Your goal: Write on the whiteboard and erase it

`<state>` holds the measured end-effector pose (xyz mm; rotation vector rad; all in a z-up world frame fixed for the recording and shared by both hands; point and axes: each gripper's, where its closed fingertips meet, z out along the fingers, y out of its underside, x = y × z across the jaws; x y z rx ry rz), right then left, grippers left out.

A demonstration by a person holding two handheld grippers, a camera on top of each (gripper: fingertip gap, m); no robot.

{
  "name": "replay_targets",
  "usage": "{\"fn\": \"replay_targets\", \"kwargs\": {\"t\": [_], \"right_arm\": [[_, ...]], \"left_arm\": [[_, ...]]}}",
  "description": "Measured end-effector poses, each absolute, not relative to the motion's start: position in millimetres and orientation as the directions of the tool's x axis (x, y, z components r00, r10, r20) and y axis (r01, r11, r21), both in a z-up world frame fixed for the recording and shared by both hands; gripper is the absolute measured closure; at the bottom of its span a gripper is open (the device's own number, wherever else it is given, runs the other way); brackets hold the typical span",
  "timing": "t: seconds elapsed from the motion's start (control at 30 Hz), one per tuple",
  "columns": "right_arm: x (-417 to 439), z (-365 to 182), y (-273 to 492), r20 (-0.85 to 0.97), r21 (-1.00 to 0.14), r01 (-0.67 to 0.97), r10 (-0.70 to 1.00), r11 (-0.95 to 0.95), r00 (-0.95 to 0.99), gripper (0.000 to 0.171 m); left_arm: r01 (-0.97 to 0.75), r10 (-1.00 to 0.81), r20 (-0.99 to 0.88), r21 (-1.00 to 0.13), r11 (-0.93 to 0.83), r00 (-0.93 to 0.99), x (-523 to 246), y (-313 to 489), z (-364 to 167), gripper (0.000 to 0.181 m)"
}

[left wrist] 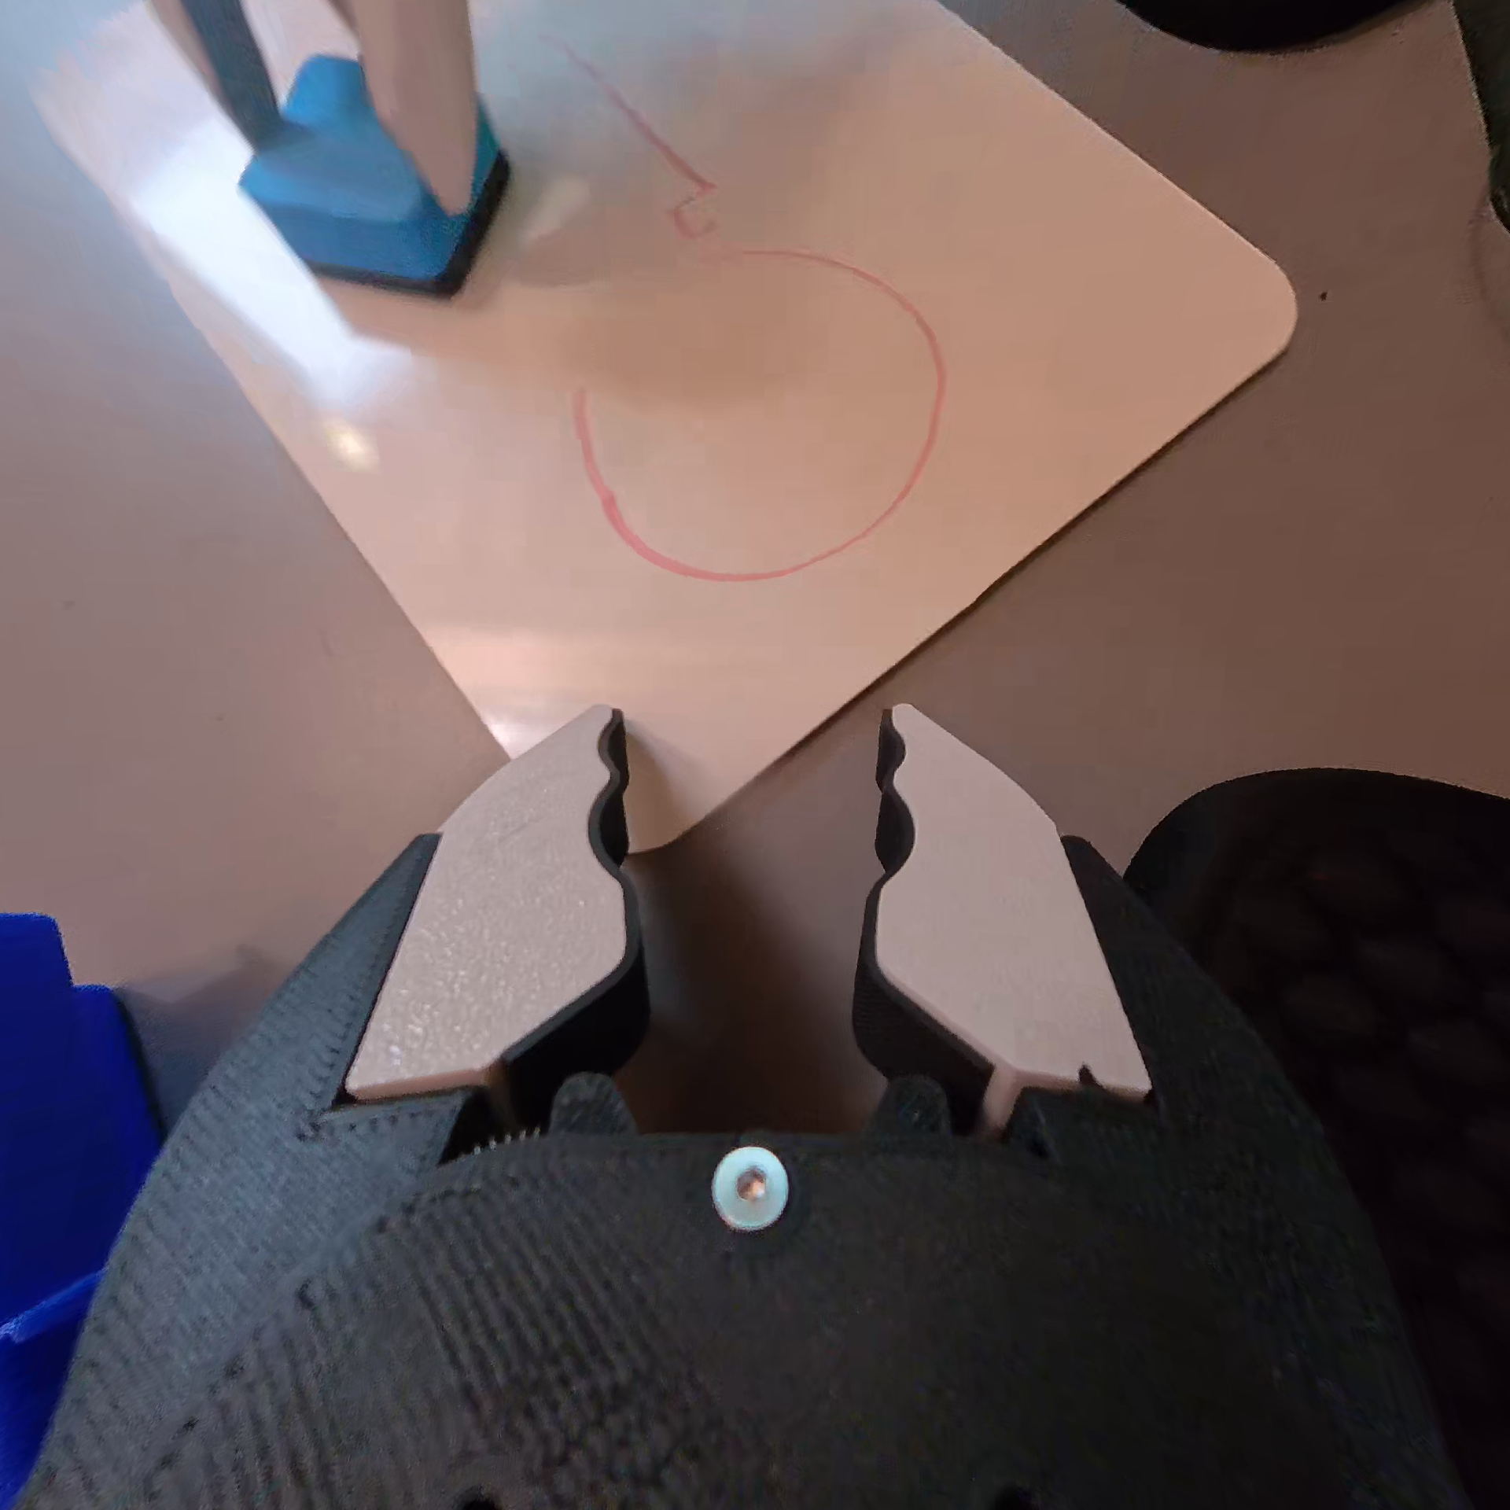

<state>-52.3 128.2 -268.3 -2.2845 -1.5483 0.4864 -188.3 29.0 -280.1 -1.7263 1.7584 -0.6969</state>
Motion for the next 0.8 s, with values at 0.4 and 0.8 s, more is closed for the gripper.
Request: {"fn": "replay_targets", "kwargs": {"t": [0.4,0.8], "right_arm": [[-33,-268,138,-0.07,-0.455,0.791,0.902,-0.409,0.426,0.122],[9,-268,112,-0.033,-0.462,0.717,0.818,-0.522,0.574,0.122]], "left_arm": [[-0.701,-0.999,-0.039,-0.712,0.034,-0.009,-187,27,-280,0.12],[-0.698,-0.999,-0.041,-0.715,0.042,-0.018,-186,25,-280,0.123]]}}
